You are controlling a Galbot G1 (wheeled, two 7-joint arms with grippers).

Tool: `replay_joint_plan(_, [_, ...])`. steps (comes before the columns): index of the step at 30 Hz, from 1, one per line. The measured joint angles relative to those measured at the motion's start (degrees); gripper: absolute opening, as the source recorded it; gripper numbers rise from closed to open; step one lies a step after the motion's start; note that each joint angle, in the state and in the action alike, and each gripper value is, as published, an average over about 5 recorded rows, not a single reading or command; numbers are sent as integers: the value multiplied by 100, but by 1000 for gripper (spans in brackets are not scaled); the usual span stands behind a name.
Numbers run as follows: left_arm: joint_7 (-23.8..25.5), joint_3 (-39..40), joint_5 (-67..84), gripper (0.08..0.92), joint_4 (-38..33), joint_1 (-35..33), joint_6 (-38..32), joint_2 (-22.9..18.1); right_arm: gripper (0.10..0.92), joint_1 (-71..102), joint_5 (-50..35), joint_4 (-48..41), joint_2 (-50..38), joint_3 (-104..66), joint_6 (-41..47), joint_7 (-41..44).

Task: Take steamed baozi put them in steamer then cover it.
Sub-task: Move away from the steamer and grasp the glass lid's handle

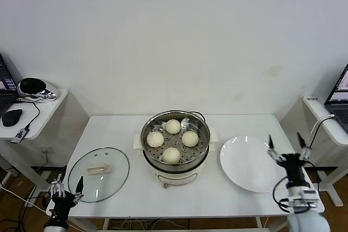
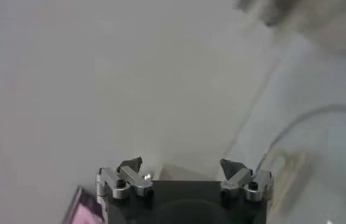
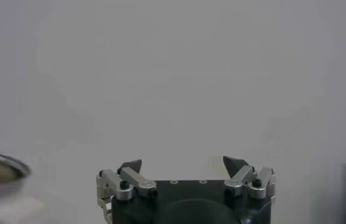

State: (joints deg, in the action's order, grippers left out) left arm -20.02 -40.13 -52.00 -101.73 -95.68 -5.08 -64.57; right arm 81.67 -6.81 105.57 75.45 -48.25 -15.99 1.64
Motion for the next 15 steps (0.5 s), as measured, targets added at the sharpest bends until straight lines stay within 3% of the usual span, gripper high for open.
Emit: replay_joint_plan(15, [144,412,-1717,823,1141,945,-107,328,823,583,-138,31,478,-809,-13,-281])
